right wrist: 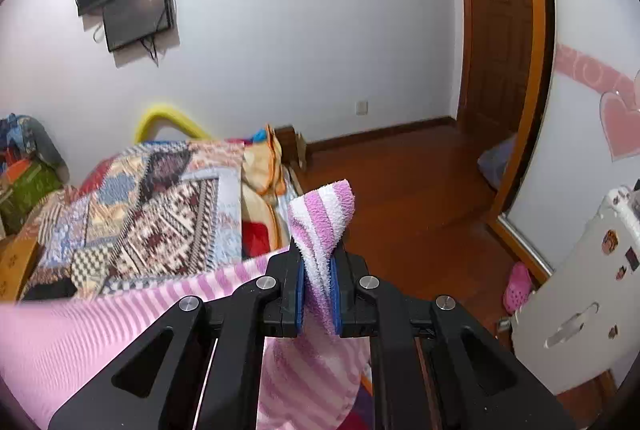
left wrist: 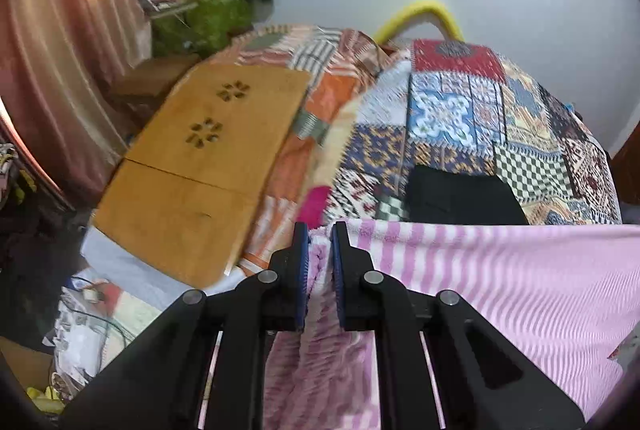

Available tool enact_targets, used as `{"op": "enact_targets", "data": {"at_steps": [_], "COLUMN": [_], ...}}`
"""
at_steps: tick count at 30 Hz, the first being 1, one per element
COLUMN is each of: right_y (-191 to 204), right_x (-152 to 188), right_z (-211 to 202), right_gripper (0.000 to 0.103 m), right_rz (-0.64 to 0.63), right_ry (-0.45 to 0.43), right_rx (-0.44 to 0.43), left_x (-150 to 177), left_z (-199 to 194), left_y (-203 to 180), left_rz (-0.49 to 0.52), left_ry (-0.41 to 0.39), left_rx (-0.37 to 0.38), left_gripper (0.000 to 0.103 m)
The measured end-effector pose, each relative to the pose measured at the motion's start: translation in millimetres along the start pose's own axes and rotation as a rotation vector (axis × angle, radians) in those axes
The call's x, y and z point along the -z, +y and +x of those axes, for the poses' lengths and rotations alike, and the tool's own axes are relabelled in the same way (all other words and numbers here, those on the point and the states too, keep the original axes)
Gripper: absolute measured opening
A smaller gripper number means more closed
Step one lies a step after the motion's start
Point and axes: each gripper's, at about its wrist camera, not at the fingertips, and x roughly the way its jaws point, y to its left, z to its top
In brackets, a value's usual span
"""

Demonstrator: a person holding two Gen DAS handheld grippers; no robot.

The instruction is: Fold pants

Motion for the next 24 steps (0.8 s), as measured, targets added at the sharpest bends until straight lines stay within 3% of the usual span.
{"op": "enact_targets", "data": {"at_steps": [6,14,24], "right_y": [4.6,-17.3,-50.4], "right_x": [16.1,43.5,72.2], "right_z": [-19.9,-72.1,-143.1], "right_gripper": [0.009,0.009,0.009], "right_rz": [-0.030,0.015,0.074], "right_ry": [0.017,0.034,0.010], "right_rx": [-0.030,-0.045,-0.030], "left_x": [16.0,49.4,84.8], "left_z": [-15.6,-58.1,-113.3], "left_y": [5.2,-7.1,15.1], "left_rz": [-0.002,0.065,0.029], "left_ry": [0.004,-0.030,-0.061], "left_rx": [0.062,0.109,0.180], "left_gripper": [0.011,0.010,0.005]}}
